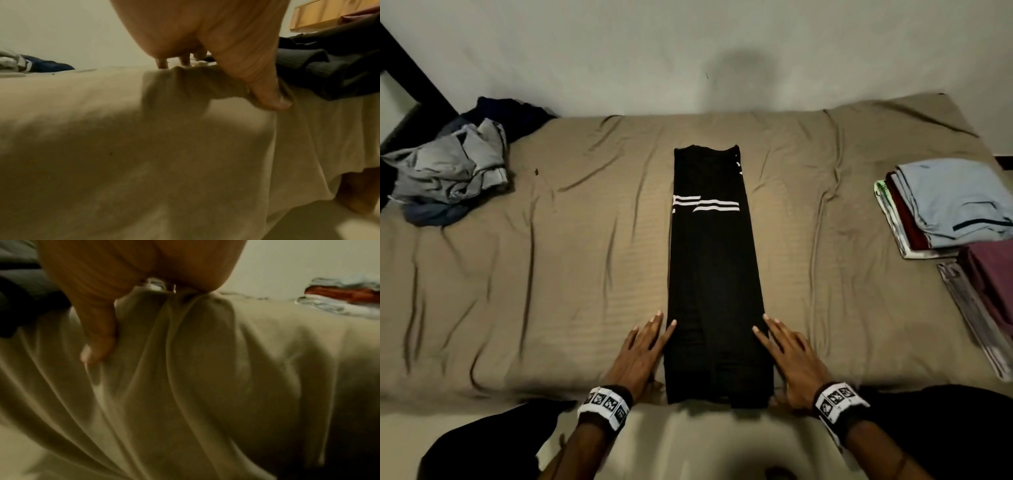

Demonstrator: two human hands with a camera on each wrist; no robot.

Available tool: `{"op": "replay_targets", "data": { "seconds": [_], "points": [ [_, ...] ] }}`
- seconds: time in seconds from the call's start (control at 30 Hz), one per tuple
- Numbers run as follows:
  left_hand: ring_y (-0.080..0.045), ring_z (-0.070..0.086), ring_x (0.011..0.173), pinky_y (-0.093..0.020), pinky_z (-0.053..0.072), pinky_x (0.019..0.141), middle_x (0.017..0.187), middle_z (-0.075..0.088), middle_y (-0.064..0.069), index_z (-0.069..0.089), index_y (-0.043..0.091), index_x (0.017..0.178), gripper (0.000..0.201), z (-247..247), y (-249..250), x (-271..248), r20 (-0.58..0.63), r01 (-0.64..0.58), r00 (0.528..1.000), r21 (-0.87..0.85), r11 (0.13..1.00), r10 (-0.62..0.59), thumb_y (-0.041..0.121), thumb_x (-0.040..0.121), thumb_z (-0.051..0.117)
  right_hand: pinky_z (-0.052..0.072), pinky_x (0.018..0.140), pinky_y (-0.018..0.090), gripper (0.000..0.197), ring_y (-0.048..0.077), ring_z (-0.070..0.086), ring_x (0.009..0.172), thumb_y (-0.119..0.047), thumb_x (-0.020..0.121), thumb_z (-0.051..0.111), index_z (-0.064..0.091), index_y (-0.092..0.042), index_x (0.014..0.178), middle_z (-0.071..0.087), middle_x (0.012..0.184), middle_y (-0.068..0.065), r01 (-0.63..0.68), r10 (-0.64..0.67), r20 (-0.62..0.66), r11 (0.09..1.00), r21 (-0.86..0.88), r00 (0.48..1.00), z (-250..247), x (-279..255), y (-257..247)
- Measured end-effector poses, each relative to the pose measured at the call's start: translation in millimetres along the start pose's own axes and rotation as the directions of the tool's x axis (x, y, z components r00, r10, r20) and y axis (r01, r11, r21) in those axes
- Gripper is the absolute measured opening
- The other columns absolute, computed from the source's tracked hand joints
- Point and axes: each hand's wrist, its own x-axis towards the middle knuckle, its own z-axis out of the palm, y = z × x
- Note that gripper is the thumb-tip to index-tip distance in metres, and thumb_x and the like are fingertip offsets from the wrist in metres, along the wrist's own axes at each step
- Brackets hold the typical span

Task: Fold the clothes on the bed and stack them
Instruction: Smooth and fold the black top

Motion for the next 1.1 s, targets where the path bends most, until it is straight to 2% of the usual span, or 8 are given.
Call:
{"op": "replay_targets", "data": {
  "seconds": [0.07,0.17,0.3,0.4,0.63,0.83,0.97,1.1],
  "points": [
    [-0.026,0.012,0.157,-0.049,0.020,0.123,0.169,-0.014,-0.006,-0.009,0.031,0.162,0.137,2.0,4.6,0.0,-0.046,0.018,0.999,0.008,1.000,-0.018,0.037,0.064,0.087,0.023,0.121,0.040,0.132,0.022,-0.002,0.156,-0.045,0.064,0.074,-0.017,-0.031,0.158,-0.027,0.165,0.001,-0.068,0.068,-0.001,0.996,-0.063,0.998,6.2,-0.9,6.6],
    [-0.030,0.033,0.149,-0.053,0.039,0.112,0.170,0.002,-0.009,0.002,0.032,0.163,0.131,3.7,8.2,7.3,-0.110,0.037,0.993,-0.017,0.999,-0.038,0.009,0.060,0.080,0.022,0.121,0.041,0.119,0.020,0.001,0.156,-0.065,0.067,0.057,-0.015,-0.035,0.158,-0.015,0.168,0.001,-0.095,0.094,-0.023,0.995,-0.042,0.995,10.2,2.4,1.4],
    [-0.034,0.046,0.141,-0.057,0.047,0.098,0.168,0.020,-0.015,0.017,0.032,0.162,0.094,-4.3,18.4,14.2,-0.101,0.014,0.995,0.011,1.000,-0.013,0.049,0.079,0.057,0.015,0.120,0.040,0.090,0.019,-0.005,0.156,-0.066,0.086,0.037,-0.015,-0.043,0.156,-0.020,0.167,-0.001,-0.126,0.125,-0.075,0.992,0.000,0.989,2.7,10.7,-9.4],
    [-0.036,0.049,0.138,-0.054,0.050,0.092,0.167,0.021,-0.018,0.024,0.033,0.161,0.096,-9.1,16.8,20.8,-0.155,0.014,0.988,0.010,1.000,-0.012,0.040,0.073,0.063,0.026,0.116,0.043,0.089,0.022,0.001,0.156,-0.042,0.089,0.049,-0.008,-0.046,0.157,-0.016,0.168,0.003,-0.076,0.073,-0.135,0.997,-0.018,0.988,-1.4,22.2,-10.8],
    [-0.028,0.035,0.149,-0.052,0.046,0.106,0.165,0.028,-0.006,0.030,0.034,0.159,0.090,-12.3,18.0,30.9,-0.109,-0.308,0.934,0.233,0.923,0.339,0.018,0.076,0.063,0.031,0.118,0.044,0.096,0.025,0.020,0.153,-0.019,0.083,0.066,0.012,-0.034,0.161,0.012,0.169,0.003,0.238,-0.238,0.023,0.955,-0.179,0.971,2.6,29.6,-16.8],
    [-0.018,-0.015,0.156,-0.050,0.020,0.122,0.170,-0.005,0.007,0.023,0.039,0.160,0.113,-16.7,10.8,15.1,0.077,-0.376,0.926,0.280,0.883,0.370,0.024,0.065,0.083,0.010,0.125,0.037,0.073,0.007,0.010,0.154,-0.021,0.086,0.030,0.028,-0.038,0.157,0.018,0.165,-0.014,0.265,-0.283,0.128,0.954,0.138,0.951,-23.9,18.4,-16.8],
    [-0.006,0.015,0.154,-0.041,0.012,0.122,0.155,0.044,0.016,0.030,0.042,0.157,0.085,-47.7,28.7,-31.8,0.180,-0.443,0.891,0.139,0.886,0.418,0.026,0.075,0.046,0.013,0.124,0.029,0.064,-0.008,0.038,0.139,-0.005,0.088,0.047,0.052,-0.046,0.138,0.053,0.145,-0.019,0.221,-0.299,0.123,0.876,0.430,0.946,-42.6,-14.2,-22.5],
    [0.011,0.043,0.136,-0.015,0.023,0.119,0.140,0.056,0.029,0.054,0.047,0.142,0.067,-85.6,40.3,-71.8,0.136,-0.346,0.879,-0.477,0.808,0.457,0.027,0.081,0.032,0.035,0.112,0.023,0.037,0.001,0.069,0.101,0.000,0.086,0.058,0.078,-0.021,0.108,0.077,0.105,-0.010,0.046,-0.249,0.153,0.644,0.763,0.956,-78.1,-44.2,-33.3]
  ]
}}
